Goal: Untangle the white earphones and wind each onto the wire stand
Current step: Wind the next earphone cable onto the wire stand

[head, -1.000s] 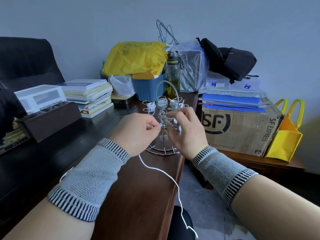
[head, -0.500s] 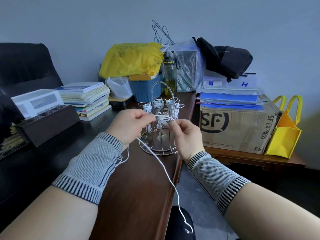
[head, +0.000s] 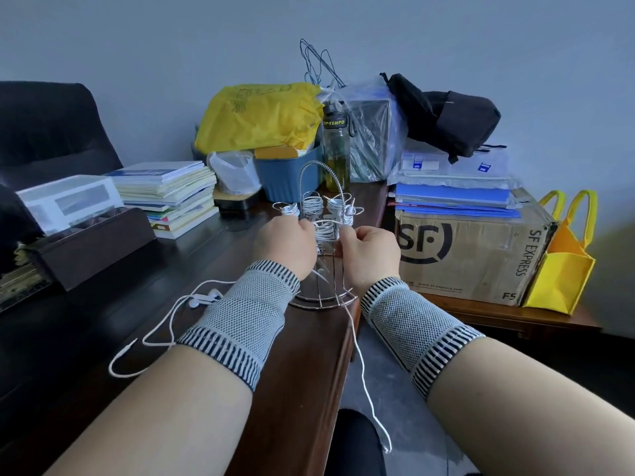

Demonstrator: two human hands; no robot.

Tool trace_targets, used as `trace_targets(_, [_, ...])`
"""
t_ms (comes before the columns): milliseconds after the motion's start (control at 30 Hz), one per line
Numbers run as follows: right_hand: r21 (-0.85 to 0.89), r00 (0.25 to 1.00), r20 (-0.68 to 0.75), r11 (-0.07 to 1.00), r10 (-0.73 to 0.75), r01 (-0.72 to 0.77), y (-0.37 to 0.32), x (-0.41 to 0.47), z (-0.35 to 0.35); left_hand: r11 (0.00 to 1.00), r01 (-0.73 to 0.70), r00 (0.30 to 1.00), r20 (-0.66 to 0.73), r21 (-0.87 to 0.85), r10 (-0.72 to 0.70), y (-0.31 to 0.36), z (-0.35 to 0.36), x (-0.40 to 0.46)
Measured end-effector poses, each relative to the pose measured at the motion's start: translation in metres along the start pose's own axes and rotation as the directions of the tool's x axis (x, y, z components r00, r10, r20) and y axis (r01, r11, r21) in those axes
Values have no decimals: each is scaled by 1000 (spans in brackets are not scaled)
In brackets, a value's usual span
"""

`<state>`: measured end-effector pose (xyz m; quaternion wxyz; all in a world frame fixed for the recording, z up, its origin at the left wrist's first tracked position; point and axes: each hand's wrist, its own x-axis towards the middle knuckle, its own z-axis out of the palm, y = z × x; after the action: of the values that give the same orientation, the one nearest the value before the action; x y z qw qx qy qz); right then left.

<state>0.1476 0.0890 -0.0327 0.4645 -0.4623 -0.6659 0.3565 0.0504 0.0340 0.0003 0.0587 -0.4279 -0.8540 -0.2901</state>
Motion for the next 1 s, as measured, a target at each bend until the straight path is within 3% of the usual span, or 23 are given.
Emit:
trace_targets(100, [-94, 1000, 27, 996, 9, -7, -4, 3, 0, 967, 108, 993, 65, -232, -96, -10, 6, 2])
trace_targets(200, [-112, 999, 10, 993, 39, -38, -6, 5, 1, 821, 233, 972, 135, -521, -190, -14, 5, -5])
trace_targets(400, [-94, 997, -33, 993, 64, -67, -6, 4, 2, 503, 419, 906, 313, -756, -284, -18, 1, -14])
trace_targets(467, [-72, 998, -49, 997, 36, -40, -4, 3, 2, 457, 457, 888, 365, -763, -279, -21, -1, -19])
trace_targets(633, [-27, 978, -17, 978, -206, 205, 7, -6, 1, 663, 399, 910, 363, -634, -201, -36, 3, -32])
trace_targets(767, [-71, 852, 31, 849, -522, 523, 19, -19, 1, 929, 12, 976, 206, -371, 70, -38, -13, -44])
trace_targets(867, [-36, 788, 102, 790, -607, 612, 23, -23, 4, 968, -202, 965, 141, -146, 222, -28, -26, -49])
trace_targets(1000, [13, 796, 75, 798, -601, 602, 20, -20, 5, 941, -335, 931, 134, -52, 339, -22, -39, -48])
